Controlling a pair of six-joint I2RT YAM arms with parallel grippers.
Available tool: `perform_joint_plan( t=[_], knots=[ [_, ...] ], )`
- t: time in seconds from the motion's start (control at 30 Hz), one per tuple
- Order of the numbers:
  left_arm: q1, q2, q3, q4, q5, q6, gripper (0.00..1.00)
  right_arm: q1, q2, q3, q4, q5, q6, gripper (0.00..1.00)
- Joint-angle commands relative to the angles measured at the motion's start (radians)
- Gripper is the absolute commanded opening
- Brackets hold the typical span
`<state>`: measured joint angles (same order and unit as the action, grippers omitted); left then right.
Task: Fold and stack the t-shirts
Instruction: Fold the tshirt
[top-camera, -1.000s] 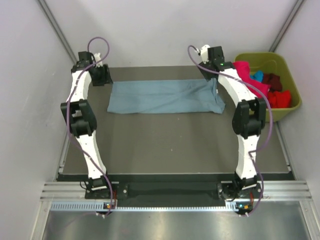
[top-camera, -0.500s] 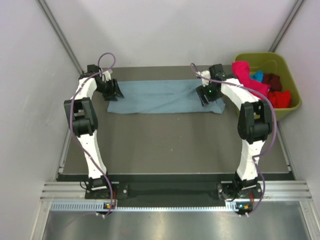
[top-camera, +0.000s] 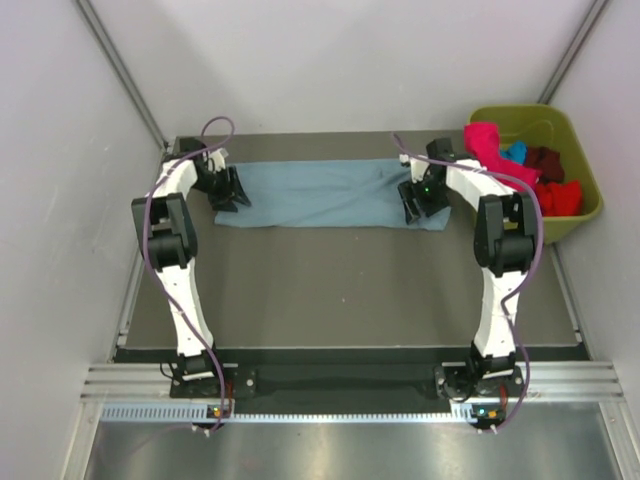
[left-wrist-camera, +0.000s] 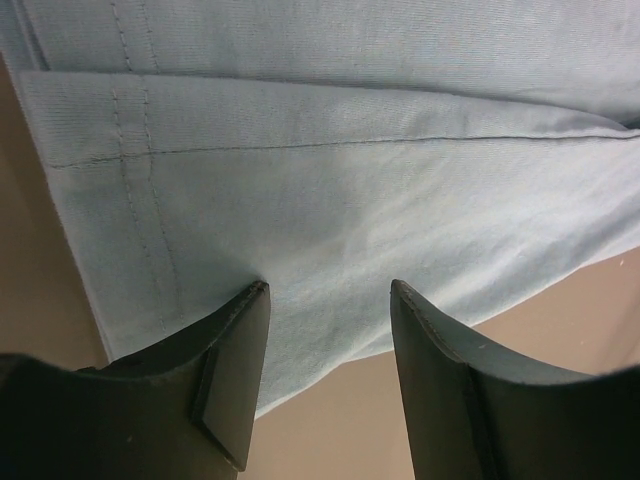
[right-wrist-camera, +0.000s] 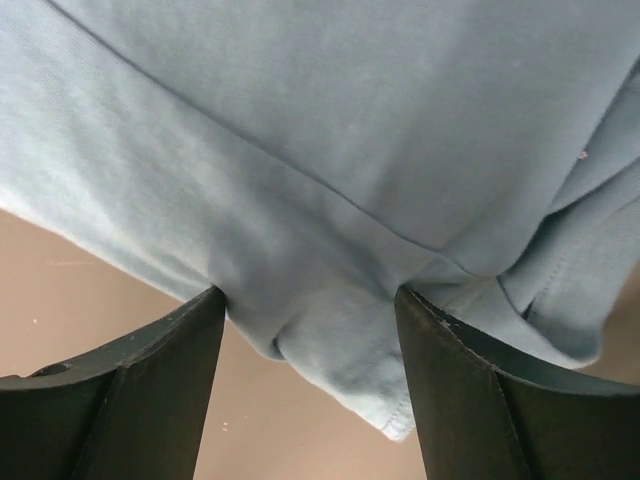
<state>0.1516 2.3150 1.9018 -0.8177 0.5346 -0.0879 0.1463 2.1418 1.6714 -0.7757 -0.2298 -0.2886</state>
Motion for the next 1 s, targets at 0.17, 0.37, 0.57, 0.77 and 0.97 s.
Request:
perform_joint_plan(
  t=[0.17, 0.37, 0.57, 0.77, 0.97],
  knots=[
    [0.017, 0.05, 0.048, -0.038, -0.162, 0.031, 0.58, -0.103, 0.058, 0.024, -0.023, 0.07, -0.034, 0.7],
    [0.028, 0.066, 0.06, -0.037, -0.165, 0.037, 0.58, -0.131, 0.069, 0.059, -0.025, 0.089, -0.05, 0.7],
    [0.013, 0.008, 0.144, -0.029, -0.042, 0.068, 0.57, -0.09, 0.018, 0.142, -0.033, 0.028, -0.057, 0.7],
    [0.003, 0.003, 0.324, 0.006, 0.056, 0.034, 0.61, -0.047, -0.025, 0.289, -0.039, -0.083, -0.006, 0.7],
    [-0.009, 0.078, 0.375, 0.035, -0.033, 0.01, 0.62, -0.027, 0.068, 0.409, -0.037, -0.123, 0.052, 0.7]
  ],
)
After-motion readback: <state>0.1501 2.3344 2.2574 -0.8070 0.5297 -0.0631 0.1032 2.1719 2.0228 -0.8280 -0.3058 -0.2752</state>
